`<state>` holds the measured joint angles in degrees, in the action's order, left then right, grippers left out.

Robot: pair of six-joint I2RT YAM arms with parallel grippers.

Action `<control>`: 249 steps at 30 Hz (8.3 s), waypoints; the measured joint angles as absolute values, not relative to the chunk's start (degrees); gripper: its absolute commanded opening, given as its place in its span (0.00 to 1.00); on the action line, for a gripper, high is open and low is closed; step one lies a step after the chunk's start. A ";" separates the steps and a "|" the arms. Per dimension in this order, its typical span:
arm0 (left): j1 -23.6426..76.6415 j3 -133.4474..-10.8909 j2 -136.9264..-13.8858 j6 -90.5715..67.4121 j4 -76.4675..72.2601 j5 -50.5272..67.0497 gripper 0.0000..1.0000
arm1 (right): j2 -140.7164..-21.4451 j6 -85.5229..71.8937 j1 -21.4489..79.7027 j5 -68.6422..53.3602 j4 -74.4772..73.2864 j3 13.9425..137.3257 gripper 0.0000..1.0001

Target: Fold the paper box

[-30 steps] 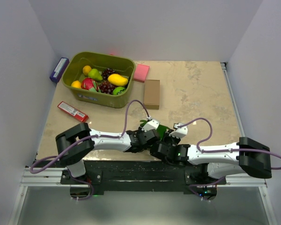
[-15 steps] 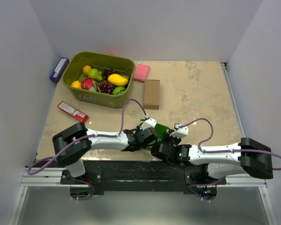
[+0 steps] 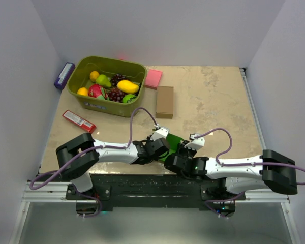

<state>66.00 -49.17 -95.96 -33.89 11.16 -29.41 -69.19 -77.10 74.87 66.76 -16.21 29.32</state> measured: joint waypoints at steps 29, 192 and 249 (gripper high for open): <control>53.19 -38.89 -77.03 -33.93 3.22 -7.38 0.74 | -67.48 -77.10 74.87 66.13 -16.25 28.14 0.00; 65.08 -14.39 -84.88 1.04 -64.07 -29.65 0.00 | -69.45 -75.26 47.97 19.77 1.72 35.66 0.61; 43.22 -24.32 -79.42 -7.92 -34.48 3.27 0.00 | -76.20 -21.80 43.90 20.58 14.68 30.98 0.00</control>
<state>43.22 -24.32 -79.42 -7.92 -34.48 3.27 -76.20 -21.80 43.90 20.58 14.68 30.98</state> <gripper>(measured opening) 0.020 0.076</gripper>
